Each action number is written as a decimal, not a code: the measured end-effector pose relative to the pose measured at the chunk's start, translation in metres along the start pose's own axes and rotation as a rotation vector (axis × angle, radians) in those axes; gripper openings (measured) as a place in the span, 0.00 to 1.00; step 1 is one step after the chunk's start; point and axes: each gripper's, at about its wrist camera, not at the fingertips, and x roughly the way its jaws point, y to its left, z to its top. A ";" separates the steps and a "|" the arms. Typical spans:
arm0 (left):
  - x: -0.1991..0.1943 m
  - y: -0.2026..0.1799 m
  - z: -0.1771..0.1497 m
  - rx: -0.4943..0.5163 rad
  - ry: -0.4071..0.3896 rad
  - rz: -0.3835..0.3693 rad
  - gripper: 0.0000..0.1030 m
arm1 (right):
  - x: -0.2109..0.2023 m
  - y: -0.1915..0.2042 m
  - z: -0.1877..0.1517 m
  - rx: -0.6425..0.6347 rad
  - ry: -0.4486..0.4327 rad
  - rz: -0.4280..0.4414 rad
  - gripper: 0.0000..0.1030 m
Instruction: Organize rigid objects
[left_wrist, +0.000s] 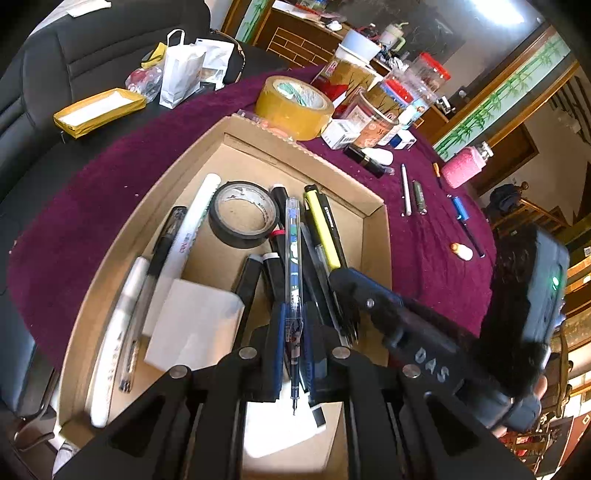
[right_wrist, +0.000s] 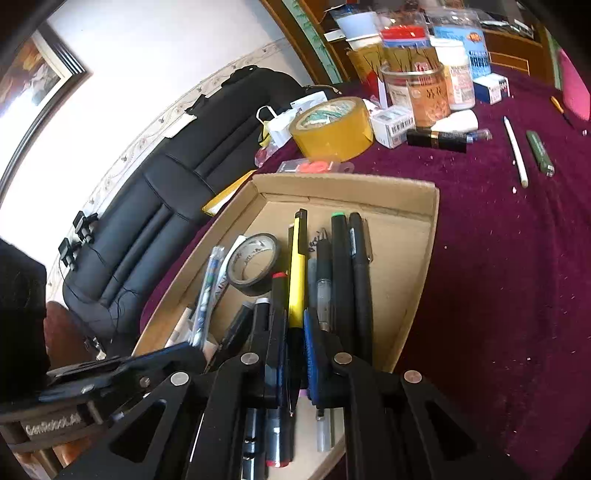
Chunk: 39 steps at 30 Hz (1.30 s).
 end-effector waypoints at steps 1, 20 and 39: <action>0.002 -0.002 0.000 0.007 -0.002 0.013 0.09 | 0.001 -0.001 -0.001 -0.010 0.003 0.000 0.09; 0.025 -0.009 -0.009 0.070 -0.039 0.127 0.09 | 0.000 0.003 -0.009 -0.057 -0.021 -0.063 0.11; -0.050 -0.018 -0.065 0.148 -0.265 0.248 0.79 | -0.051 0.019 -0.034 -0.076 -0.117 -0.037 0.49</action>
